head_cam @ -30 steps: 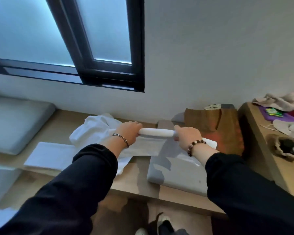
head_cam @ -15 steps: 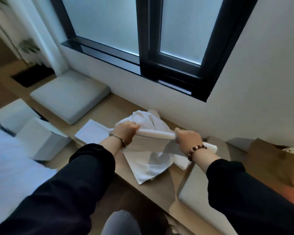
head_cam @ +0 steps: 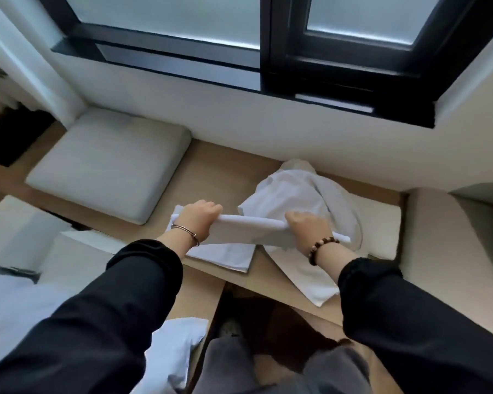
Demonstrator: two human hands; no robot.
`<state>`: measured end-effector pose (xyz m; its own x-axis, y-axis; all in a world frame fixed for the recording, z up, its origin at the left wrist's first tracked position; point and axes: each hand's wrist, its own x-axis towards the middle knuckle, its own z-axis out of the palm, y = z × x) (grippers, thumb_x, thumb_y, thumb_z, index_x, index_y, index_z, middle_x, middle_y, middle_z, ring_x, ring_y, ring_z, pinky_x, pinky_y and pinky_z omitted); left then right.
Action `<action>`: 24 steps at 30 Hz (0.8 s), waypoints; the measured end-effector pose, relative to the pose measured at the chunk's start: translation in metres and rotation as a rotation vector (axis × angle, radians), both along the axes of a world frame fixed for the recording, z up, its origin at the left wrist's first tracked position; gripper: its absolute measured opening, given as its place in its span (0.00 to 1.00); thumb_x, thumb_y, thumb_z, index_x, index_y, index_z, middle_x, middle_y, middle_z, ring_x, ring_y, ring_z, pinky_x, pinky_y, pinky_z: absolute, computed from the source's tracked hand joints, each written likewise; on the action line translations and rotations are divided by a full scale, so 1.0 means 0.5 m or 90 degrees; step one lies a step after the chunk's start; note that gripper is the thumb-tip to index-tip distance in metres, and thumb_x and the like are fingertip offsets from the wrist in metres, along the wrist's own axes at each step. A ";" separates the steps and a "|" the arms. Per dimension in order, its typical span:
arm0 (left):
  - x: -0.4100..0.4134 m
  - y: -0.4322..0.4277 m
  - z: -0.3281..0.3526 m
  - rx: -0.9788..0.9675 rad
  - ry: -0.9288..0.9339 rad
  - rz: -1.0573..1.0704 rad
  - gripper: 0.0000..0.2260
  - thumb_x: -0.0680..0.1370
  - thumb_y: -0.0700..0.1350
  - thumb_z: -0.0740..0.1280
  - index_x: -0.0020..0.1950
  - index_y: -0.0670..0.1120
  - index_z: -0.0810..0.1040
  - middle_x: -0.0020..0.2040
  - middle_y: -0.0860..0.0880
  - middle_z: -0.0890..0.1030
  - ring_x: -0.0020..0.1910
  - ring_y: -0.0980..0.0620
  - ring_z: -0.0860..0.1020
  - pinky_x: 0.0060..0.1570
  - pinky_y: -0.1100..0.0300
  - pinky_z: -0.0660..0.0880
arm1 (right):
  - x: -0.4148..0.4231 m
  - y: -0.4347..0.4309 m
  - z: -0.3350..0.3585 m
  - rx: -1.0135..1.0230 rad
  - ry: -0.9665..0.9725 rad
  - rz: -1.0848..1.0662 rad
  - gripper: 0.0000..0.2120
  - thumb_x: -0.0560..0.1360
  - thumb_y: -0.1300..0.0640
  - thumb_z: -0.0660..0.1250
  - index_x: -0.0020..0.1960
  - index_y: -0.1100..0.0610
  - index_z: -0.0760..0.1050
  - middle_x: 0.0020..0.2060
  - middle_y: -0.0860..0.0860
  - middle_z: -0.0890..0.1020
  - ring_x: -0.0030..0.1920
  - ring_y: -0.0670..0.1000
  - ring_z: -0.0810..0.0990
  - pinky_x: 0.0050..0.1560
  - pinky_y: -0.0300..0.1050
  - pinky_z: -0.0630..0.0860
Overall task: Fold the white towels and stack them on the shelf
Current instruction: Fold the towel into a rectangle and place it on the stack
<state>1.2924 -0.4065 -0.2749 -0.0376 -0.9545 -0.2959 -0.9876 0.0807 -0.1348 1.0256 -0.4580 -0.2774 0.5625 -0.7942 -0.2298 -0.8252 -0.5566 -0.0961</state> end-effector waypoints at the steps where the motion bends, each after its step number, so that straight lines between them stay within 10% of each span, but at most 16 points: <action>1: 0.035 -0.005 -0.012 0.005 0.004 -0.002 0.12 0.73 0.34 0.62 0.54 0.46 0.70 0.53 0.50 0.75 0.54 0.48 0.72 0.39 0.57 0.65 | 0.030 0.002 -0.009 0.013 0.005 -0.011 0.06 0.76 0.63 0.59 0.52 0.57 0.70 0.46 0.54 0.78 0.46 0.56 0.77 0.38 0.47 0.68; 15: 0.299 -0.030 -0.202 0.089 -0.044 0.068 0.10 0.73 0.35 0.61 0.51 0.42 0.77 0.54 0.45 0.74 0.54 0.44 0.73 0.45 0.53 0.73 | 0.140 -0.053 -0.184 0.062 0.159 -0.098 0.07 0.76 0.65 0.60 0.51 0.60 0.75 0.47 0.54 0.75 0.49 0.56 0.75 0.41 0.45 0.68; 20: 0.343 -0.040 -0.249 0.031 0.095 0.270 0.05 0.73 0.39 0.63 0.42 0.41 0.79 0.45 0.43 0.77 0.47 0.41 0.76 0.40 0.53 0.72 | 0.109 -0.078 -0.254 0.147 -0.033 -0.299 0.06 0.73 0.64 0.62 0.37 0.60 0.73 0.38 0.55 0.73 0.39 0.56 0.73 0.34 0.41 0.64; 24: 0.376 -0.023 -0.281 -0.041 0.426 0.561 0.04 0.72 0.40 0.70 0.41 0.39 0.79 0.37 0.44 0.78 0.39 0.45 0.75 0.37 0.58 0.69 | 0.078 -0.082 -0.282 0.315 -0.325 -0.587 0.10 0.68 0.60 0.71 0.33 0.60 0.71 0.30 0.54 0.69 0.33 0.53 0.67 0.31 0.43 0.60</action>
